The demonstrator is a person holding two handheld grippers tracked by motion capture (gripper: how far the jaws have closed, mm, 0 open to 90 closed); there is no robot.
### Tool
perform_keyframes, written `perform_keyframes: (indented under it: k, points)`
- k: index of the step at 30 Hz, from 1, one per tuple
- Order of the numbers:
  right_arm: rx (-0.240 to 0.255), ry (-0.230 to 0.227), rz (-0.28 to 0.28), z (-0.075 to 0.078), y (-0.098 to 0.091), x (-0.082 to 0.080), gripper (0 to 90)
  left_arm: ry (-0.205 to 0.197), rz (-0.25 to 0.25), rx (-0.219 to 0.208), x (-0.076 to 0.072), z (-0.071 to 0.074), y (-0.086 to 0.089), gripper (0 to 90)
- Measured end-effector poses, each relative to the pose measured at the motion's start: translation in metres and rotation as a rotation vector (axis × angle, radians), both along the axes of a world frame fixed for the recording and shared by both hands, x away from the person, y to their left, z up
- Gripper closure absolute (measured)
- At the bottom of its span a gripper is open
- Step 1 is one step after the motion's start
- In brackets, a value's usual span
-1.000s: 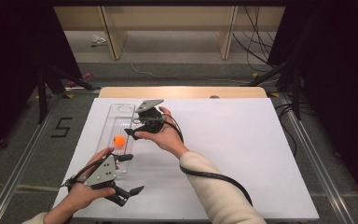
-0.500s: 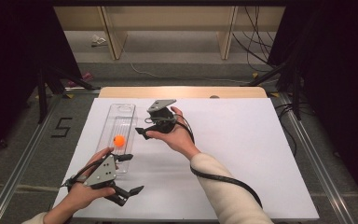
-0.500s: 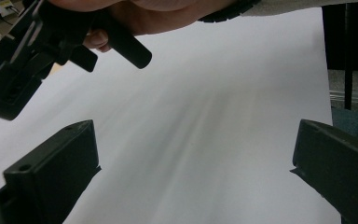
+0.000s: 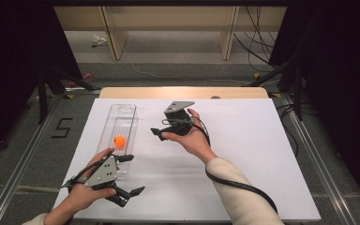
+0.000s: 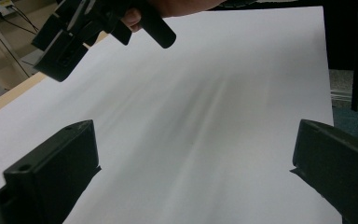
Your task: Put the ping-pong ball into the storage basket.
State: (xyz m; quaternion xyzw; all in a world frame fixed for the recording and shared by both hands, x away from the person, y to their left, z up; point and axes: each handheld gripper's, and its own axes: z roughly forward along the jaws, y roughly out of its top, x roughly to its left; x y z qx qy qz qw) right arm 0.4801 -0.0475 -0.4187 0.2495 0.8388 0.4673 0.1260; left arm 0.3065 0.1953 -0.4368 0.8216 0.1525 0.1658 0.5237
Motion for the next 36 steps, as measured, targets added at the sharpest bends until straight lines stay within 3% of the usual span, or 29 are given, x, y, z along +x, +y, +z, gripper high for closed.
perform_keyframes:
  k: [18,36]
  points:
    - [0.011,0.003,-0.067,-0.001,-0.047,-0.011,16.4,0.001,0.004,0.0,0.001,0.0,0.001,0.0]
    - [0.024,0.013,-0.161,0.0,-0.109,-0.034,16.4,0.006,0.012,0.002,0.001,-0.001,0.002,0.0]
